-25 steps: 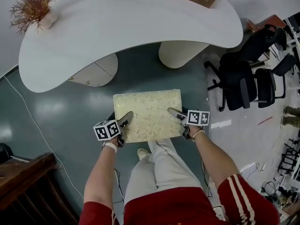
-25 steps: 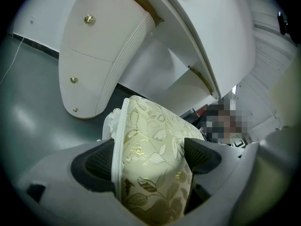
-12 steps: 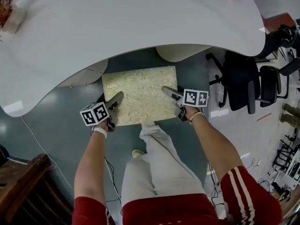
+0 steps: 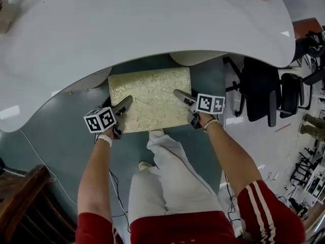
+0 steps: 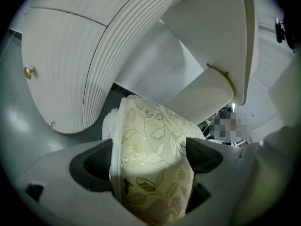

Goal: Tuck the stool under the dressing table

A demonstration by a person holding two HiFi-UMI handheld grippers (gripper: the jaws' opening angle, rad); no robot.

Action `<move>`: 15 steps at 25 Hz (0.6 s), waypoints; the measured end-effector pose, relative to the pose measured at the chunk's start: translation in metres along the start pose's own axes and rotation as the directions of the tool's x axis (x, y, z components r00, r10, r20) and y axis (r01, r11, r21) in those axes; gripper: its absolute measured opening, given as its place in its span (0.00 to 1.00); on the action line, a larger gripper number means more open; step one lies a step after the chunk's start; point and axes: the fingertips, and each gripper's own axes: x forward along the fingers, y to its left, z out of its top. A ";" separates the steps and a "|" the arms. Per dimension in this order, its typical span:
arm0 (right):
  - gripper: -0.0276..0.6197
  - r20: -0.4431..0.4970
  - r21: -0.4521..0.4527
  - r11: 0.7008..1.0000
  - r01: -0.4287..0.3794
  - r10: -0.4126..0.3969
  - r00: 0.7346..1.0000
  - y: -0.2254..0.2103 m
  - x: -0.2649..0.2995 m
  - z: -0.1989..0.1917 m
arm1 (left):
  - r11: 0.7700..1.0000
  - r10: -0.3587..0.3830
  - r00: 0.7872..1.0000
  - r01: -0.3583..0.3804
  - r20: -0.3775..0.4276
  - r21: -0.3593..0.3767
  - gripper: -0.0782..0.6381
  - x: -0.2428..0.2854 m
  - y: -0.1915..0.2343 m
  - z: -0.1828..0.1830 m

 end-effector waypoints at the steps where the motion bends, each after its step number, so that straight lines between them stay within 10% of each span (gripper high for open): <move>1: 0.72 0.014 -0.004 1.000 0.014 -0.013 1.000 0.000 -0.002 0.001 | 1.000 0.002 1.000 -0.002 -0.011 0.018 0.79 -0.001 -0.001 -0.001; 15: 0.65 -0.079 -0.192 0.979 0.073 -0.090 0.993 0.021 -0.053 -0.067 | 0.995 0.059 0.990 -0.048 -0.131 0.087 0.74 -0.062 -0.025 -0.079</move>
